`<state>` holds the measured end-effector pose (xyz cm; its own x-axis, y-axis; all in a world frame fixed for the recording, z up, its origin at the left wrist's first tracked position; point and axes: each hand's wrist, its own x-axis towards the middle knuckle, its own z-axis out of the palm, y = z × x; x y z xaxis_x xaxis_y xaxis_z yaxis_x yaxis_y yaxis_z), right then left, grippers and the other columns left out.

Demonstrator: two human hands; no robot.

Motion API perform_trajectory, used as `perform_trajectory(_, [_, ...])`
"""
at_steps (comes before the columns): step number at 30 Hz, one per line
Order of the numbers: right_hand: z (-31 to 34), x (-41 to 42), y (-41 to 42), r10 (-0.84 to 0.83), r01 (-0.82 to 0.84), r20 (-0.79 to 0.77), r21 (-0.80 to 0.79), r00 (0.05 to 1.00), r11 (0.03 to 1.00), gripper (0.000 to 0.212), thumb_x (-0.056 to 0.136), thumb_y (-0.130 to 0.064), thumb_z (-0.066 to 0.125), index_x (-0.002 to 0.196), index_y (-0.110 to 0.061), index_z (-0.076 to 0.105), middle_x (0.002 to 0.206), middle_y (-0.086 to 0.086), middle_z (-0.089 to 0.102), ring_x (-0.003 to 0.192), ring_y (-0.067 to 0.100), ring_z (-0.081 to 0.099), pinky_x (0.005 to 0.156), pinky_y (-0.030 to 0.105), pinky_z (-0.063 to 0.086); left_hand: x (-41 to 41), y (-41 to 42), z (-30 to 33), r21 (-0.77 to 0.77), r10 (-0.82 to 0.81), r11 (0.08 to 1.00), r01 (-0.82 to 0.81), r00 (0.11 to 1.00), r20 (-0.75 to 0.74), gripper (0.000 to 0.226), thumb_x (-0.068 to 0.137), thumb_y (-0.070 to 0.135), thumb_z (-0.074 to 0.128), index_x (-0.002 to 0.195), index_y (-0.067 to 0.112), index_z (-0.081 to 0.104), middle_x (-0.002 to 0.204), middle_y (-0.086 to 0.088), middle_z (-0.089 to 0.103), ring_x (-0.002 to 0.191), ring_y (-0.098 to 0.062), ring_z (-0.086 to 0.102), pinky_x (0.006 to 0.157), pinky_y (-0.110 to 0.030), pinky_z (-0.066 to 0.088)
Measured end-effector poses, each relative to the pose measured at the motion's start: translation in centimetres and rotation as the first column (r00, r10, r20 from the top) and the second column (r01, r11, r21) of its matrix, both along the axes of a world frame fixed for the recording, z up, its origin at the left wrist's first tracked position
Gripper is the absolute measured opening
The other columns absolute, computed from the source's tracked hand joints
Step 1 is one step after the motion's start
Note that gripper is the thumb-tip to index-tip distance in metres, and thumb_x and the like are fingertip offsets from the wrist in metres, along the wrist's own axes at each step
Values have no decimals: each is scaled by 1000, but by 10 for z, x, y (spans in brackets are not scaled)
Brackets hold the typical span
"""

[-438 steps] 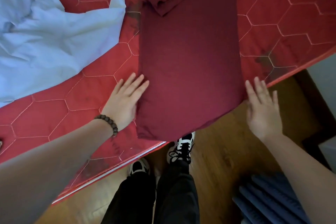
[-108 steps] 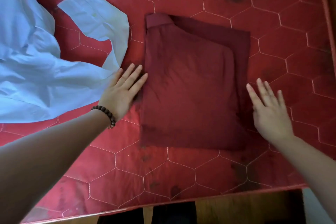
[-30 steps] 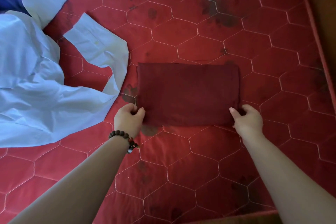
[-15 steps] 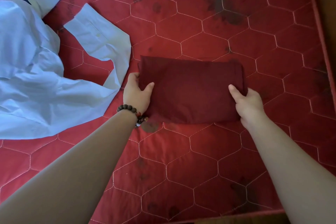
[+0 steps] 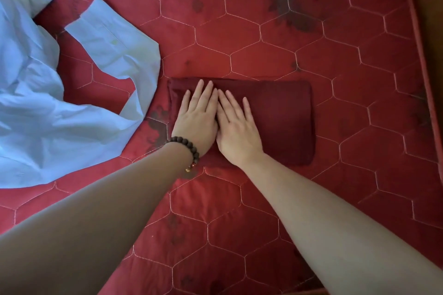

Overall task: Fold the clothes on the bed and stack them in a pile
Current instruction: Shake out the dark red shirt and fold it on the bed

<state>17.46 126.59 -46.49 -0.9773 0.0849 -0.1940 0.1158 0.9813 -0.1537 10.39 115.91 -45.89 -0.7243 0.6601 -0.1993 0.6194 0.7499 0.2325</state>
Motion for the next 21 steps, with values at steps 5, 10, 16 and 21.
perform_trajectory(5, [-18, 18, 37, -114, 118, -57, 57, 992, 991, 54, 99, -46, 32, 151, -32, 29, 161, 2, 20, 149, 22, 15, 119, 51, 11, -13, -17, -17, -47, -89, 995, 85, 993, -78, 62, 98, 50, 23, 155, 24, 17, 163, -1, 11, 150, -23, 4, 121, -44, 6])
perform_trajectory(10, [-13, 48, 82, -316, 319, -58, 48, 947, 947, 55, 101, -45, 27, 153, -28, 24, 162, 6, 14, 150, 21, 10, 122, 46, 7, -7, -23, -14, -39, 129, 991, -131, 990, -54, 68, 91, 64, 34, 153, 37, 19, 162, -15, 5, 149, -35, 3, 119, -51, 11])
perform_trajectory(16, [4, 68, 92, -637, 624, -83, -140, 766, 769, 63, 93, -49, 54, 149, -26, 37, 154, 19, 29, 143, 33, 26, 117, 47, 22, 11, -28, -4, 103, 347, 933, -346, 938, 14, 64, 86, 49, 63, 144, 32, 43, 144, -28, 31, 121, -45, 39, 101, -54, 37])
perform_trajectory(21, [16, 67, 86, -631, 591, -36, -310, 775, 744, 51, 96, -35, 57, 144, -31, 42, 106, 7, 62, 93, 22, 61, 81, 32, 48, 15, -28, 0, 150, 396, 898, -413, 909, 130, 61, 85, 41, 68, 141, 32, 45, 135, -22, 33, 107, -42, 54, 77, -47, 53])
